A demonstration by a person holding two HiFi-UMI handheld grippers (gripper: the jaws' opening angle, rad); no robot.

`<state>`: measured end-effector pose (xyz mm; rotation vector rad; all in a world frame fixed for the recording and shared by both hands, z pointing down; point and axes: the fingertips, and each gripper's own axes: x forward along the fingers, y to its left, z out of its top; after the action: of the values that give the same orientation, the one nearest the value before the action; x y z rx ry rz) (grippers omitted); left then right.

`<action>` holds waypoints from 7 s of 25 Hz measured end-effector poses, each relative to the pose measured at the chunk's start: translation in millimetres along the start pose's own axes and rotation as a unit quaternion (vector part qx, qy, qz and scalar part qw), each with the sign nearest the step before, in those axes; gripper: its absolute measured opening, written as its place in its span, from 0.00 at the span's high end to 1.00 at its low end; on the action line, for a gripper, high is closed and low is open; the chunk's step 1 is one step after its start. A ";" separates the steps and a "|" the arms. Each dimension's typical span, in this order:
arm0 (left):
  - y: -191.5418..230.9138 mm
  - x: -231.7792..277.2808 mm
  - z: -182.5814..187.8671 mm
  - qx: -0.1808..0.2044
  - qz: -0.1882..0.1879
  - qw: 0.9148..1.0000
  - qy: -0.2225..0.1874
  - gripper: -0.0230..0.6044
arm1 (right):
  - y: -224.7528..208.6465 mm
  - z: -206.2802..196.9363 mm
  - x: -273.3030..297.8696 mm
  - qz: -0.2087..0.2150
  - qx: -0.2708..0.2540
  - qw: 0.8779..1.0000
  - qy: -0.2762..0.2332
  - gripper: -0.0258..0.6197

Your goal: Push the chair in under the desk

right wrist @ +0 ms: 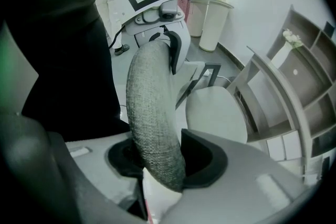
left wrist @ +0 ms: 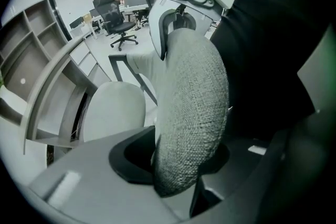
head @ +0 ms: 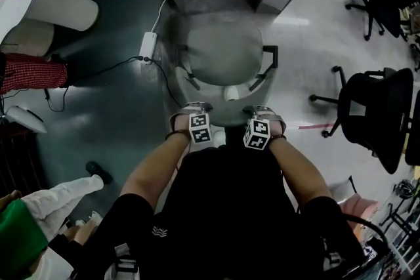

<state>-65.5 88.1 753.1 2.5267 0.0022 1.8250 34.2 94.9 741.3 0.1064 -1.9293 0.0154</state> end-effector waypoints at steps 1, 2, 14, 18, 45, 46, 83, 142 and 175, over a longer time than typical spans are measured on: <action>7.5 0.0 1.0 -0.001 -0.001 1.000 0.001 0.69 | -8.1 -0.4 0.0 0.001 -0.001 1.000 -0.001 0.71; 14.8 0.2 2.2 -0.001 -0.002 1.000 0.002 0.69 | -16.1 -0.8 -0.1 0.002 -0.002 1.000 -0.001 0.72; 103.3 2.1 6.5 -0.010 -0.002 1.000 0.011 0.69 | -104.5 0.3 5.5 0.010 -0.008 1.000 -0.006 0.72; 129.7 2.1 8.1 -0.014 0.002 1.000 0.014 0.69 | -131.1 0.0 6.9 0.016 -0.014 1.000 -0.008 0.72; 276.3 -0.5 7.1 -0.031 0.004 0.999 0.018 0.68 | -278.3 13.6 17.2 0.021 -0.028 0.999 -0.015 0.72; 281.9 -0.5 5.7 -0.029 0.004 0.999 0.019 0.68 | -283.4 14.9 18.2 0.021 -0.027 0.999 -0.015 0.72; 432.3 -9.1 -19.0 -0.010 0.003 1.000 0.012 0.68 | -425.4 49.1 41.1 0.010 -0.004 1.000 -0.003 0.73; 550.8 -136.7 52.3 -0.145 -0.007 0.967 -0.212 0.67 | -552.9 47.6 -68.5 0.054 0.059 0.993 -0.086 0.70; 682.0 -382.1 97.4 -0.269 0.353 0.739 -0.507 0.96 | -727.5 84.7 -234.9 -0.234 0.322 0.826 -0.400 0.96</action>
<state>-102.3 -601.6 374.0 2.7673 -1.3948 0.0815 96.8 -619.1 462.3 1.2085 -2.5978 0.3439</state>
